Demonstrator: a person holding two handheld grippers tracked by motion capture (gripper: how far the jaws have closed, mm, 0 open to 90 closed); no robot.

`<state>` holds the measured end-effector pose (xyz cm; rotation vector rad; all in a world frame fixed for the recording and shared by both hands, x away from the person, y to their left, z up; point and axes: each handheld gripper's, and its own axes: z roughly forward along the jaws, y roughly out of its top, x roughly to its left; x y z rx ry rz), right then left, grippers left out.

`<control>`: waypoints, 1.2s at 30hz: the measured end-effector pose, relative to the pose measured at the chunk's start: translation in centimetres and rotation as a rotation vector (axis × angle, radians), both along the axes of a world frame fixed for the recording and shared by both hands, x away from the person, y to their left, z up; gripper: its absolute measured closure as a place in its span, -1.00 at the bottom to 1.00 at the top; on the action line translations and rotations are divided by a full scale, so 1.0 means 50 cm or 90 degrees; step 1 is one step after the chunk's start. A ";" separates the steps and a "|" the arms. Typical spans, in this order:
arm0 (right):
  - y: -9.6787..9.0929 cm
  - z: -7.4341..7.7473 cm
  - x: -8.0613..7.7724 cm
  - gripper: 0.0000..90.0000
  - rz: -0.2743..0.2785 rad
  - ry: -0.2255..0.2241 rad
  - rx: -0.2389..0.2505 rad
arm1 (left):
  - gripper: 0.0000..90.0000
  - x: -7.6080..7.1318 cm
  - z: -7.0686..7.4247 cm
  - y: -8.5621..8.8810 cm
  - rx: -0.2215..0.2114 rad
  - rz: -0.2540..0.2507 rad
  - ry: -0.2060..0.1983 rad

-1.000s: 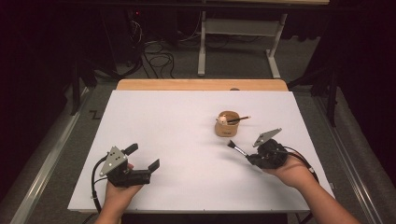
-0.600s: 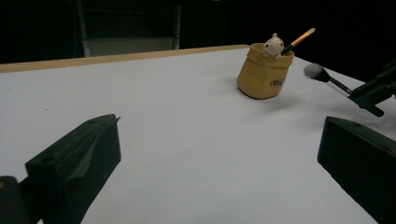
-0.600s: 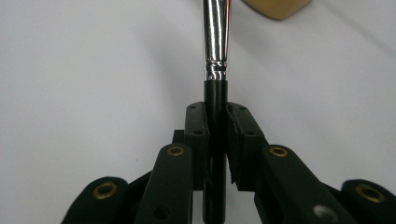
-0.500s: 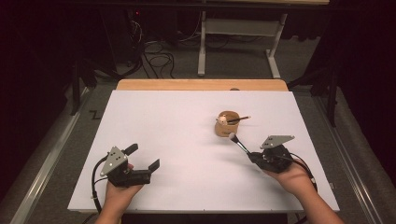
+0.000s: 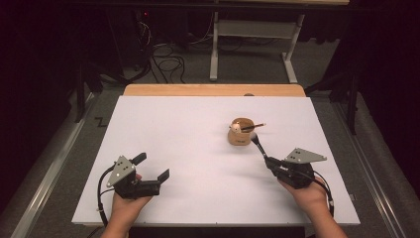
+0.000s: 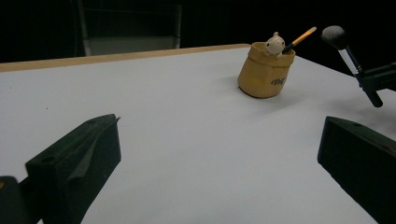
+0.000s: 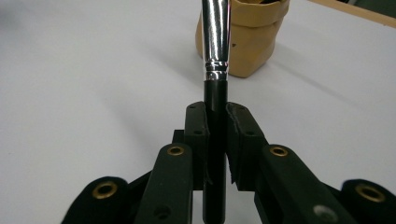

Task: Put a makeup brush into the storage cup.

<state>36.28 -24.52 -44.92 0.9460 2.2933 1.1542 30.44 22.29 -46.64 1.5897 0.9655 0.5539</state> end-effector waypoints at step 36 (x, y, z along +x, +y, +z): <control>-0.025 -0.014 -0.053 0.79 -0.077 -0.149 0.158 | -0.94 -0.001 -0.003 -0.005 0.000 0.008 -0.002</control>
